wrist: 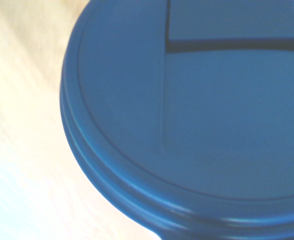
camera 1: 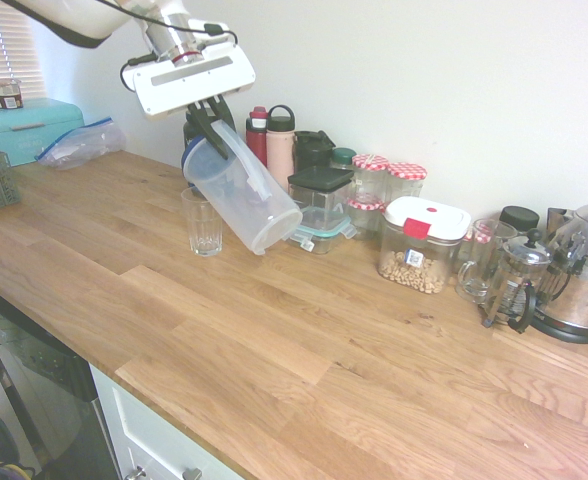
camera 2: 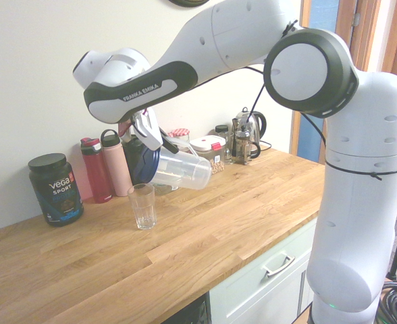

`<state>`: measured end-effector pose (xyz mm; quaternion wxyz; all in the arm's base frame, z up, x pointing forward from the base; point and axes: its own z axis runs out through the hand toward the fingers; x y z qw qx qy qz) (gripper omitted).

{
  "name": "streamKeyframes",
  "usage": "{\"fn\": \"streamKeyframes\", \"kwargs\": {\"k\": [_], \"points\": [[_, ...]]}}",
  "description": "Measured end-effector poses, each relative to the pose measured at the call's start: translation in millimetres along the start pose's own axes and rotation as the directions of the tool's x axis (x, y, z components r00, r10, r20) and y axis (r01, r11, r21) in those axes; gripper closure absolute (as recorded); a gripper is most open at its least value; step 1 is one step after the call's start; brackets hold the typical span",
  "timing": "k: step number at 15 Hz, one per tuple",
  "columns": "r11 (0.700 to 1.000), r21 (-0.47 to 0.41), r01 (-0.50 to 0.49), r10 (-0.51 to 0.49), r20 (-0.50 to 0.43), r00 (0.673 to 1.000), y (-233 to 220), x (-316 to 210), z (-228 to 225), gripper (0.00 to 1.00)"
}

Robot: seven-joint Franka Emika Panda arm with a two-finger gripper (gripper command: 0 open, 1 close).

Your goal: Pour me some water

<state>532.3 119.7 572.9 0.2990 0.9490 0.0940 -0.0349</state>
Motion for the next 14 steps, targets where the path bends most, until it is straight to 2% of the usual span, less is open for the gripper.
{"fn": "streamKeyframes", "kwargs": {"k": [3, 7, 10, 14], "points": [[0.982, 0.134, -0.135, 0.139, -0.023, 0.990, 59.4, -28.8, -11.9, 1.00], [0.912, 0.269, -0.309, 0.323, -0.007, 0.947, 121.8, -46.4, 1.2, 1.00], [0.823, 0.355, -0.444, 0.465, 0.030, 0.885, 163.2, -72.4, 27.6, 1.00], [0.679, 0.437, -0.589, 0.636, 0.050, 0.770, 164.3, -106.3, 71.5, 1.00]]}}
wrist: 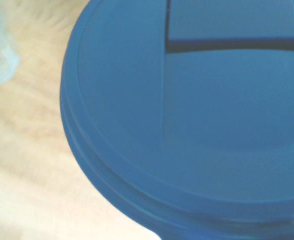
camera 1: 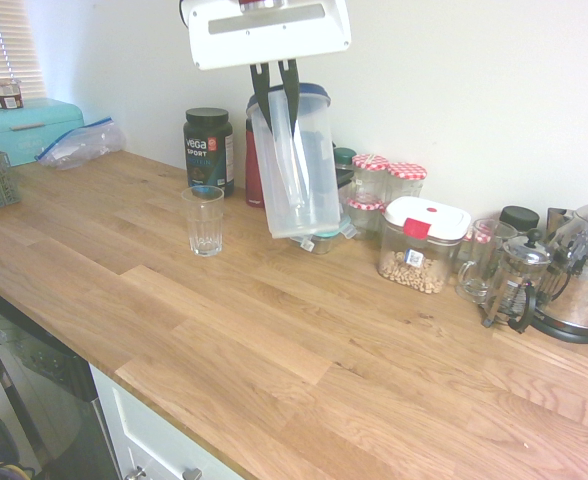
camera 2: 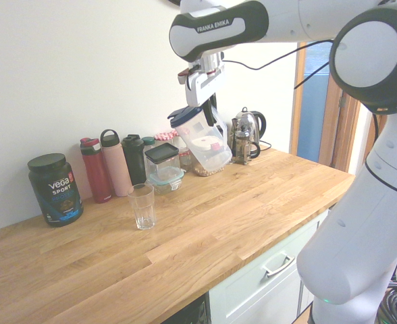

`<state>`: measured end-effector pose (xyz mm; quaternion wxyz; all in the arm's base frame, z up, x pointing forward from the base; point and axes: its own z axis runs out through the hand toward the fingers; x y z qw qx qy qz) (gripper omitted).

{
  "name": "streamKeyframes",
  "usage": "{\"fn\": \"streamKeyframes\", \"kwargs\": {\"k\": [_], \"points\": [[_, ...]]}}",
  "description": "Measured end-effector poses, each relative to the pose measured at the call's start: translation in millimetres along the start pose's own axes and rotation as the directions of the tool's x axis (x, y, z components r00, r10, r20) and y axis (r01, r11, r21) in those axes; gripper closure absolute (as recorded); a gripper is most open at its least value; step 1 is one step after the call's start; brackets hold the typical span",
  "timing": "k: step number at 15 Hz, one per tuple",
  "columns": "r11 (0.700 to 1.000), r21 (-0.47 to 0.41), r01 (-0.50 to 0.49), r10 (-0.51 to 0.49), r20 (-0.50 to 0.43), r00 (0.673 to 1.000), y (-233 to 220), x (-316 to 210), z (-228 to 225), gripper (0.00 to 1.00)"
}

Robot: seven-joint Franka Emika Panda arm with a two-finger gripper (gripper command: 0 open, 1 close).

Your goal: Pour me some water

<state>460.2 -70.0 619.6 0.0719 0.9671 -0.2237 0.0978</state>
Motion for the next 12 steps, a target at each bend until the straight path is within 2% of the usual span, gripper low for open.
{"fn": "streamKeyframes", "kwargs": {"k": [3, 5, 7, 10, 11, 12], "points": [[0.990, 0.054, -0.128, 0.131, -0.066, 0.989, 25.3, -17.7, 26.5, 1.00], [0.972, 0.095, -0.214, 0.224, -0.112, 0.968, 52.6, -24.6, 38.7, 1.00], [0.941, 0.146, -0.305, 0.325, -0.137, 0.936, 75.0, -27.8, 57.9, 1.00], [0.868, 0.255, -0.426, 0.464, -0.109, 0.879, 92.2, -33.1, 91.9, 1.00], [0.847, 0.285, -0.449, 0.489, -0.087, 0.868, 93.5, -35.2, 100.0, 1.00], [0.840, 0.299, -0.453, 0.493, -0.072, 0.867, 93.6, -36.3, 106.1, 1.00]]}}
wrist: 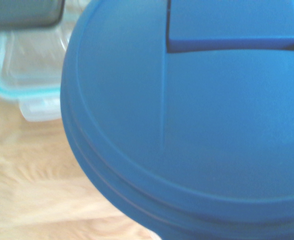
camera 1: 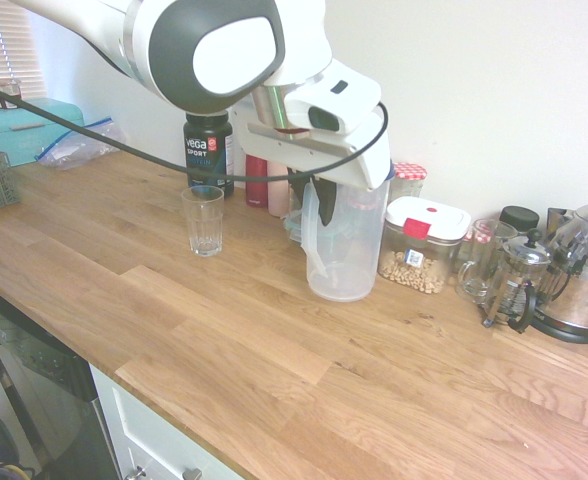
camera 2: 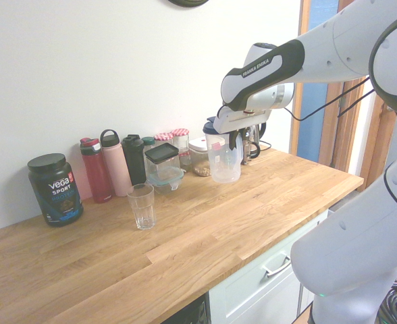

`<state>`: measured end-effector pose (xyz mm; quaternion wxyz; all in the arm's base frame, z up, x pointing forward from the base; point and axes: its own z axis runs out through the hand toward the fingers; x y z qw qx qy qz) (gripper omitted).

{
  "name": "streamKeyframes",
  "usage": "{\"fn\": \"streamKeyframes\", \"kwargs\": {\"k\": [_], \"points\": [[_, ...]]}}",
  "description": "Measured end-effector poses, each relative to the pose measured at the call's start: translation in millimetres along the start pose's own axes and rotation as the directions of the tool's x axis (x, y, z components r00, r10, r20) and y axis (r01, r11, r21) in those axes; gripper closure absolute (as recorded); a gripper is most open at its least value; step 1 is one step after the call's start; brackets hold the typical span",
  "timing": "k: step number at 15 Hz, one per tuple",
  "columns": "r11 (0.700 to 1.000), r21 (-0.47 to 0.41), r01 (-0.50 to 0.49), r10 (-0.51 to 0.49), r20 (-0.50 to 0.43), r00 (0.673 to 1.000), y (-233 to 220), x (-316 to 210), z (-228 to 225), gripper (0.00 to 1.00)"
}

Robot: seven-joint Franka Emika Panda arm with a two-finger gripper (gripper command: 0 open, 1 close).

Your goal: Pour me some water

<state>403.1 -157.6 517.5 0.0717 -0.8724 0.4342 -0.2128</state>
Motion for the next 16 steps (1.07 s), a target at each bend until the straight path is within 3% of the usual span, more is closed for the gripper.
{"fn": "streamKeyframes", "kwargs": {"k": [14, 15, 16], "points": [[1.000, -0.003, 0.017, -0.017, 0.014, 1.000, 19.3, -6.7, 52.2, 1.00], [1.000, -0.004, 0.020, -0.020, 0.019, 1.000, 20.6, -6.9, 54.3, 0.00], [1.000, -0.003, 0.021, -0.021, 0.022, 1.000, 21.1, -6.9, 55.4, 0.00]]}}
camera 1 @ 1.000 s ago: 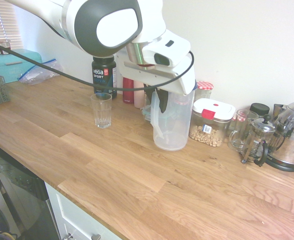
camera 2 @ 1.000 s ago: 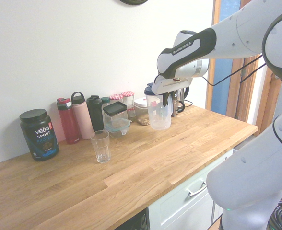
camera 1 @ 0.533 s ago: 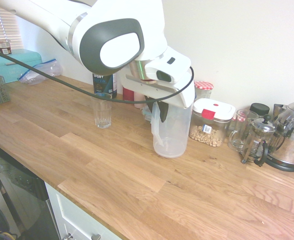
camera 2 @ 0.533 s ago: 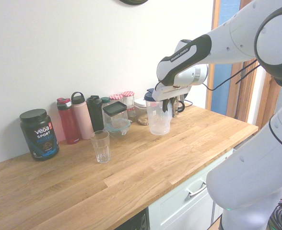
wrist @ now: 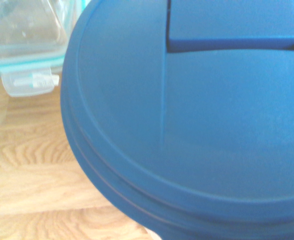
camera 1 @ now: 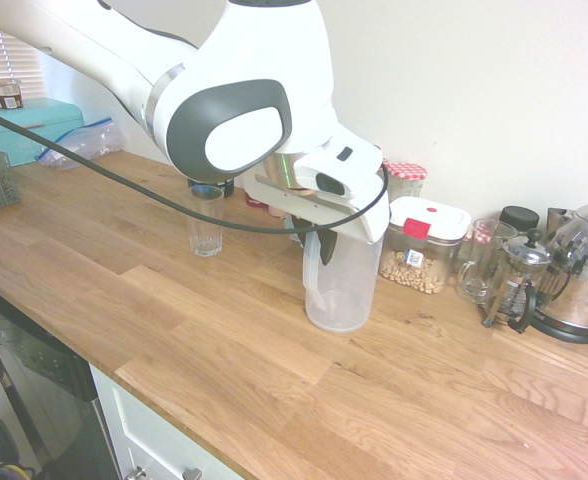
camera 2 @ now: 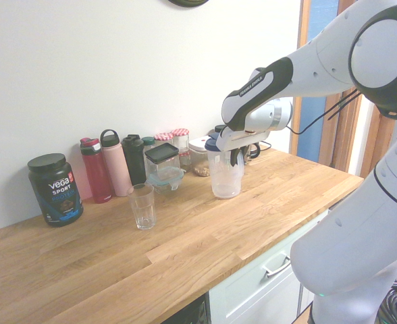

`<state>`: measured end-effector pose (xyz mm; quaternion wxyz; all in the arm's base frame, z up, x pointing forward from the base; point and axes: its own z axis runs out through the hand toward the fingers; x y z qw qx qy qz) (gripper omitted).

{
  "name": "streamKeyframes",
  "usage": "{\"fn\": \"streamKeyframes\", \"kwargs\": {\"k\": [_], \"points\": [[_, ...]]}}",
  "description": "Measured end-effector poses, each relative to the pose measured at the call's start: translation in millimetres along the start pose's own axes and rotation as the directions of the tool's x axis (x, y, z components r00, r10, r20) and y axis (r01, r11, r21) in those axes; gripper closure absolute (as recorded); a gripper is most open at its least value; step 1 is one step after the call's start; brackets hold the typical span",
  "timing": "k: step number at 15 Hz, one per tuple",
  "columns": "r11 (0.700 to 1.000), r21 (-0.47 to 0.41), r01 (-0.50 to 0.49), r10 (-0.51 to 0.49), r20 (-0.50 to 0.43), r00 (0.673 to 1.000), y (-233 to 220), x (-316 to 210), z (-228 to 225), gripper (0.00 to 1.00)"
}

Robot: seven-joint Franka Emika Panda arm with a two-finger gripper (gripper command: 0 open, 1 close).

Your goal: Pour me some water

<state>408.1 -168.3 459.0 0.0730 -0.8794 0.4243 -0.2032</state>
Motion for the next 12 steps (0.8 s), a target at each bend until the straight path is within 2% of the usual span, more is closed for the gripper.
{"fn": "streamKeyframes", "kwargs": {"k": [9, 12], "points": [[1.000, 0.002, 0.011, -0.011, 0.000, 1.000, -0.3, -0.8, 0.1, 0.00], [0.999, -0.010, 0.037, -0.037, 0.017, 0.999, 3.9, -5.3, -24.1, 0.00]]}}
